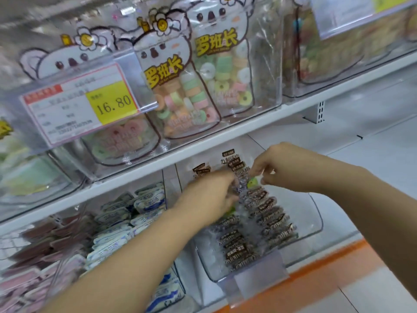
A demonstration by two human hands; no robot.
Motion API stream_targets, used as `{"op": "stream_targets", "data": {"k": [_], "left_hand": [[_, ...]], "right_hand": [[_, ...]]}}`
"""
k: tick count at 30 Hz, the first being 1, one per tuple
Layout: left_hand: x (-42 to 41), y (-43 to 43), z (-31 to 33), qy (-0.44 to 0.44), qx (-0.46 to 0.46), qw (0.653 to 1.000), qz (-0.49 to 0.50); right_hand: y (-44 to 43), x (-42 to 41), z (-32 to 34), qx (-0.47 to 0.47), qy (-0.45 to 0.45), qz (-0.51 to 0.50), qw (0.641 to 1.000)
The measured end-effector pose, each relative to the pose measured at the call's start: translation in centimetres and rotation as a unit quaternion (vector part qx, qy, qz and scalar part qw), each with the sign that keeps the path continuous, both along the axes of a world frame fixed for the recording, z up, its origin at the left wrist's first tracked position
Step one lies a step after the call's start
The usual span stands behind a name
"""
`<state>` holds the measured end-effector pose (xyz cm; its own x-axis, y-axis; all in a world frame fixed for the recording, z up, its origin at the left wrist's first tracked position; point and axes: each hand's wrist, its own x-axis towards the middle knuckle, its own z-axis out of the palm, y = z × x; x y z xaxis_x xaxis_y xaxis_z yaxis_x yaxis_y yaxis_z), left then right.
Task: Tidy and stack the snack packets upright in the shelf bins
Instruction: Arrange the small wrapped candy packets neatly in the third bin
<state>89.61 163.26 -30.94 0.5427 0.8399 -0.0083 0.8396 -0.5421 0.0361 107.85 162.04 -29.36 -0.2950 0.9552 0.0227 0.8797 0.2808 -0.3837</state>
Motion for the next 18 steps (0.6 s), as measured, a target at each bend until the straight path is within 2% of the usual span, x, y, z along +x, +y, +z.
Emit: {"op": "stream_targets", "data": {"k": [2,4,6,9,15,18], "left_hand": [[0.2,-2.7,0.6,0.000,-0.089,0.996,-0.022],[-0.3,-4.7,0.3,0.071,-0.130,0.989,-0.032],[-0.9,-5.7,-0.2,0.153,-0.099,0.982,-0.047],[-1.0,-6.0,-0.7,0.181,-0.080,0.979,-0.056],[-0.8,-4.2,-1.1,0.232,0.004,0.972,-0.043],[-0.8,-2.6,-1.1,0.250,-0.005,0.968,-0.003]], "right_hand": [[-1.1,0.5,0.4,0.004,-0.018,0.002,1.000],[-2.8,0.7,0.4,-0.021,-0.100,0.007,0.995],[-4.7,0.7,-0.1,-0.057,-0.206,0.013,0.977],[-6.2,0.4,-1.7,-0.093,-0.245,0.018,0.965],[-5.3,-1.4,-4.3,0.019,-0.334,0.001,0.942],[-4.3,-2.5,-4.2,0.073,-0.354,-0.004,0.932]]}}
